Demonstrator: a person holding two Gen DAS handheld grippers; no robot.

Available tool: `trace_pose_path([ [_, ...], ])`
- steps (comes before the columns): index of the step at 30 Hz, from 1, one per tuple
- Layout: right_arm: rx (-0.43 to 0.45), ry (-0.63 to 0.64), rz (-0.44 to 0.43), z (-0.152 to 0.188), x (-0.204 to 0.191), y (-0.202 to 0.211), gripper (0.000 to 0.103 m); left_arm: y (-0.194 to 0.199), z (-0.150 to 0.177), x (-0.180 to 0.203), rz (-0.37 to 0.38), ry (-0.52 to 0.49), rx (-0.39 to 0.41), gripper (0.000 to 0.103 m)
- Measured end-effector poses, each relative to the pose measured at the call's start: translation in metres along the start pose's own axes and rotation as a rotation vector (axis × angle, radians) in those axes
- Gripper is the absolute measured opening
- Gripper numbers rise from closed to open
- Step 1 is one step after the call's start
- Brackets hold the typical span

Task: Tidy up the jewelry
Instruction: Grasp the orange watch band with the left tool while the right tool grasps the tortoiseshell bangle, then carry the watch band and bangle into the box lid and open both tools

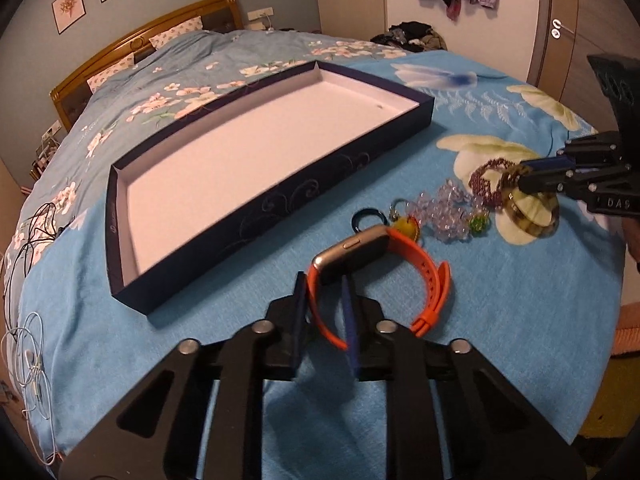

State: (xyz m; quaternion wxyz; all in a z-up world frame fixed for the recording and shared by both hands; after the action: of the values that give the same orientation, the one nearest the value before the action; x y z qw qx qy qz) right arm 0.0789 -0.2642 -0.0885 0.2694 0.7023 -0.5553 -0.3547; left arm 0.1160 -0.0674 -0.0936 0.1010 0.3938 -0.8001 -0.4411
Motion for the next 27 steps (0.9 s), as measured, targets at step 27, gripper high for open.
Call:
trace_pose_path([
  [27,0.162,0.018,-0.139,-0.122,-0.028,-0.004,0.007,0.037,-0.038,-0.079,-0.077,0.237,0.132,0.011],
])
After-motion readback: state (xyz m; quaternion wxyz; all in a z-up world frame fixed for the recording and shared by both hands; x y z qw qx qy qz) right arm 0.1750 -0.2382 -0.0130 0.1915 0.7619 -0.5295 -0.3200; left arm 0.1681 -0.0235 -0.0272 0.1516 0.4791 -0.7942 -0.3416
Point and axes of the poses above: each gripper's, at about its wrist camera, not at the fingertips, and y roughly against the way its jaws point, x to its right, z to its underside, the point moved 3 cm from there along -y, roughly the way its jaws point, and after that the axes turned 8 degrees about -y, right-handed, at the moved point
